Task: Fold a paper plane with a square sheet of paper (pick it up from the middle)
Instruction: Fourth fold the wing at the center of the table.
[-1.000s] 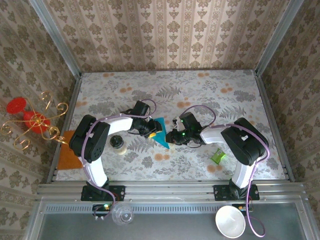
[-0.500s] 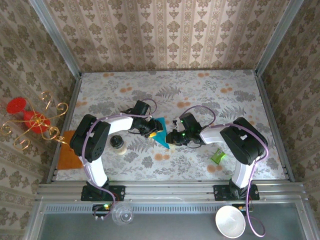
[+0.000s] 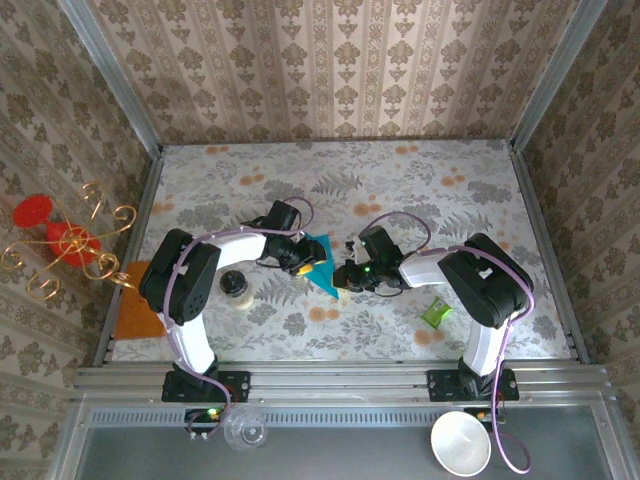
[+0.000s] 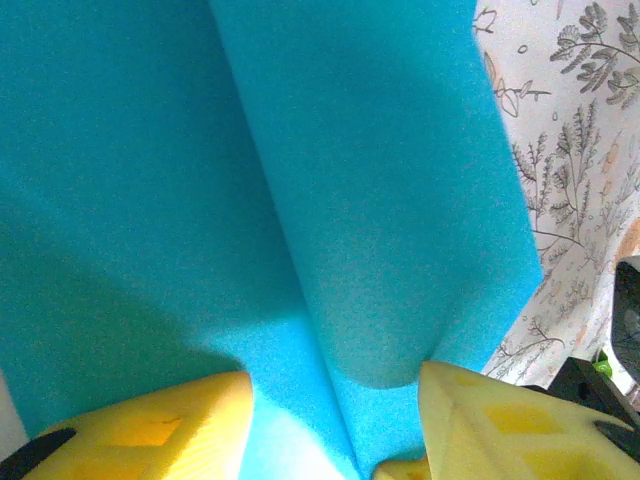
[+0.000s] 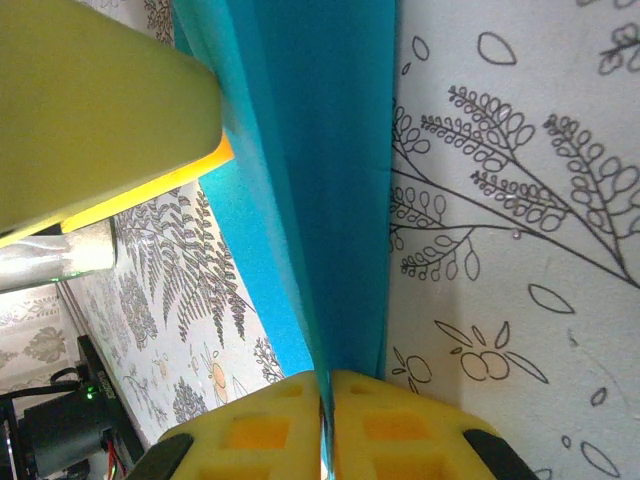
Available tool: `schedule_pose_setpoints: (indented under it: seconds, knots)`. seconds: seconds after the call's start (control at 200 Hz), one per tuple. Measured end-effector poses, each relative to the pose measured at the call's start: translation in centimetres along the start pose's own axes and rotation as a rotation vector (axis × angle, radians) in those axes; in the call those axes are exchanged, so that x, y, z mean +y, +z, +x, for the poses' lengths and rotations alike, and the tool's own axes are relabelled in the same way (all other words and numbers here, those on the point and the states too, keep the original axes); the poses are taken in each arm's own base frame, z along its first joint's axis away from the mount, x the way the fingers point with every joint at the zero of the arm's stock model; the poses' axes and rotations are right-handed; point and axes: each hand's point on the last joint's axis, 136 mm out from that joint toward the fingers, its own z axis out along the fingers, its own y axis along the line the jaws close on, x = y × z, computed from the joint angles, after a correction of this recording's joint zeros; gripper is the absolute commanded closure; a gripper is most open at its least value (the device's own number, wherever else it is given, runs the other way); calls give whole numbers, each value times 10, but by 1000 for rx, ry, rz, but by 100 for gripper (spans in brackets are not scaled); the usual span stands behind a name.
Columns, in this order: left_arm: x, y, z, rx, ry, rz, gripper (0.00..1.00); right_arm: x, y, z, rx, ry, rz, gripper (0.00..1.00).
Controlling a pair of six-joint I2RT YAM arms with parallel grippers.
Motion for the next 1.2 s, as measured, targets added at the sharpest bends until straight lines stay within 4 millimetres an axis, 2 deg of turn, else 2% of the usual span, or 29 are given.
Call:
schedule_pose_setpoints:
  seconds: [0.21, 0.365, 0.485, 0.585, 0.785, 1.005, 1.2]
  knots:
    - [-3, -8, 1, -9, 20, -7, 46, 0, 0, 0, 1, 1, 1, 88]
    - [-17, -27, -4, -55, 47, 19, 48, -1, 1, 0, 4, 4, 4, 88]
    - [-34, -45, -7, -103, 83, 67, 55, -1, 1, 0, 8, 7, 7, 88]
    - [-41, -52, -6, -128, 112, 117, 64, -1, 1, 0, 11, 10, 10, 88]
    - [-37, -40, 4, -90, 119, 171, 78, -1, 1, 0, 14, 11, 10, 88]
    - [-44, -25, 1, -65, 143, 239, 82, -1, 1, 0, 19, 16, 5, 88]
    - [-40, -11, 0, -39, 140, 256, 85, -2, 1, 0, 19, 18, 4, 88]
